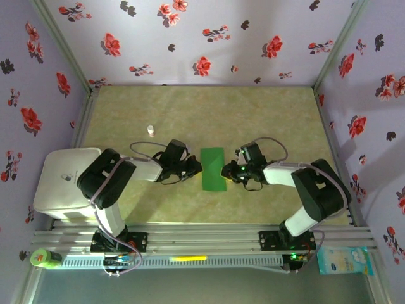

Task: Fold a paper plane with a square sheet of paper (pick it up from the middle)
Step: Third fold the triangle at the center of the table.

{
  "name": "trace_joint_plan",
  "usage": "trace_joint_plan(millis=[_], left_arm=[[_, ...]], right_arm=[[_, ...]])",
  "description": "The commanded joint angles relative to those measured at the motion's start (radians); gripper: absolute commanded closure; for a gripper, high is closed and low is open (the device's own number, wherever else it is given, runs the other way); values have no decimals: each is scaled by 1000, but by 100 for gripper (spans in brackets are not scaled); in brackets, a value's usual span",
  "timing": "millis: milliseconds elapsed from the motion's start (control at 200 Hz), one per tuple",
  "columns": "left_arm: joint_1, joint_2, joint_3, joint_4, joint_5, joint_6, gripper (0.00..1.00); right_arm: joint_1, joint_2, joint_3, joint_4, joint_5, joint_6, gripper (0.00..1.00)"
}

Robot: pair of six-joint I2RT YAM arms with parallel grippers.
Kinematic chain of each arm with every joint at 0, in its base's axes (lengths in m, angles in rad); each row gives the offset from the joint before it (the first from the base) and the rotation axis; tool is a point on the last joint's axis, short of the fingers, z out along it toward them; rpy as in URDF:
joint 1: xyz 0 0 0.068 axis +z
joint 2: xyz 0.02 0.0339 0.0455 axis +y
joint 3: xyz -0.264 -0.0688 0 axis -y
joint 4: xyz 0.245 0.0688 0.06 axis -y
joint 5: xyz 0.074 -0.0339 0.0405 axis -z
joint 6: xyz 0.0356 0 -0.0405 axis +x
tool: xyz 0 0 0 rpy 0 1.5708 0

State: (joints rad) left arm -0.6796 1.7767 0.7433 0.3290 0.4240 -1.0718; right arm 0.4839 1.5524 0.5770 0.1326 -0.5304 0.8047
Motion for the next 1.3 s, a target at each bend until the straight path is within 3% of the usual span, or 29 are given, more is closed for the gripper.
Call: trace_joint_plan(millis=[0, 210, 375, 580, 700, 805, 1025, 1295], left_arm=[[8, -75, -38, 24, 30, -16, 100], [5, -161, -109, 46, 51, -82, 100], [5, -180, -179, 141, 30, -182, 100], [-2, -181, -205, 182, -10, -232, 100], [-11, -186, -201, 196, -11, -231, 100], [-17, -183, -191, 194, -11, -238, 100], [-23, -177, -180, 197, -12, -241, 100], [-26, -175, -178, 192, -11, -241, 100]], right_arm=[[-5, -100, 2, -36, -18, -57, 76], [56, -309, -54, -89, 131, -202, 64], [300, -445, -66, -182, 422, -425, 60], [578, -526, -165, -18, 690, -620, 54], [727, -489, -139, -39, 897, -741, 52], [796, -452, -142, 10, 941, -812, 51], [871, -300, -92, 71, 1020, -890, 48], [889, -130, -58, 166, 1144, -904, 47]])
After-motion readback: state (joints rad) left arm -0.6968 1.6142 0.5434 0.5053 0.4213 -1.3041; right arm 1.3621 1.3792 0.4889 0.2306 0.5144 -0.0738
